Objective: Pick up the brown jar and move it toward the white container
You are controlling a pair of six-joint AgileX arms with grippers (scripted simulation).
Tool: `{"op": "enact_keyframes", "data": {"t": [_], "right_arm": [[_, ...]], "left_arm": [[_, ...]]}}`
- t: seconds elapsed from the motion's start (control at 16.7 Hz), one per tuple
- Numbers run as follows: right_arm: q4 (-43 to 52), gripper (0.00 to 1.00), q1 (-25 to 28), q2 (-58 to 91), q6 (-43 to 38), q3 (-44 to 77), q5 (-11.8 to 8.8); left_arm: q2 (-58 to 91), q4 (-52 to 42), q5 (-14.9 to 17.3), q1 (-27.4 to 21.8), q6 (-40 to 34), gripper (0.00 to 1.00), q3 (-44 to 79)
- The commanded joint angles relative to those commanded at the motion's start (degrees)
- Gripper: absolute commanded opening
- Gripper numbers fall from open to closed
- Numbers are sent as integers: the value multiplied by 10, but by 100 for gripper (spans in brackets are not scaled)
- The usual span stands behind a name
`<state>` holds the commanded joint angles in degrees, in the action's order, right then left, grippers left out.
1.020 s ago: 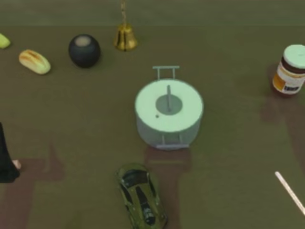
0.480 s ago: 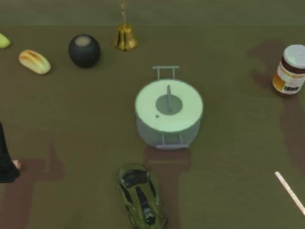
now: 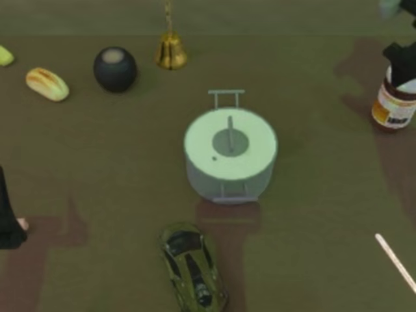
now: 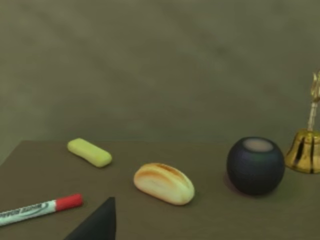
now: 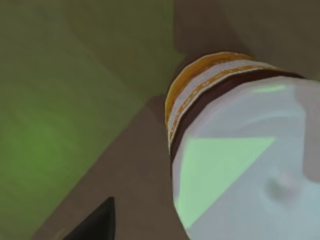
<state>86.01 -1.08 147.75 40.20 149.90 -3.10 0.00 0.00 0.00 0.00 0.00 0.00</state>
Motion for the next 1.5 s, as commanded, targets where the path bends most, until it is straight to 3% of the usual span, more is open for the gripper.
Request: {"op": "enact_keyframes", "data": {"t": [0.24, 0.66, 1.14, 1.44, 1.5], "right_arm": [[30, 100, 1, 64, 23, 77, -3], [30, 100, 2, 68, 24, 79, -3], [-101, 100, 5, 36, 20, -85, -3], [-116, 100, 6, 33, 20, -101, -3], [-116, 92, 6, 33, 20, -101, -3]], "left_arm": [[0, 0, 0, 0, 0, 100, 0], [0, 0, 0, 0, 0, 100, 0], [0, 0, 0, 0, 0, 100, 0], [0, 0, 0, 0, 0, 100, 0], [0, 0, 0, 0, 0, 100, 0]]}}
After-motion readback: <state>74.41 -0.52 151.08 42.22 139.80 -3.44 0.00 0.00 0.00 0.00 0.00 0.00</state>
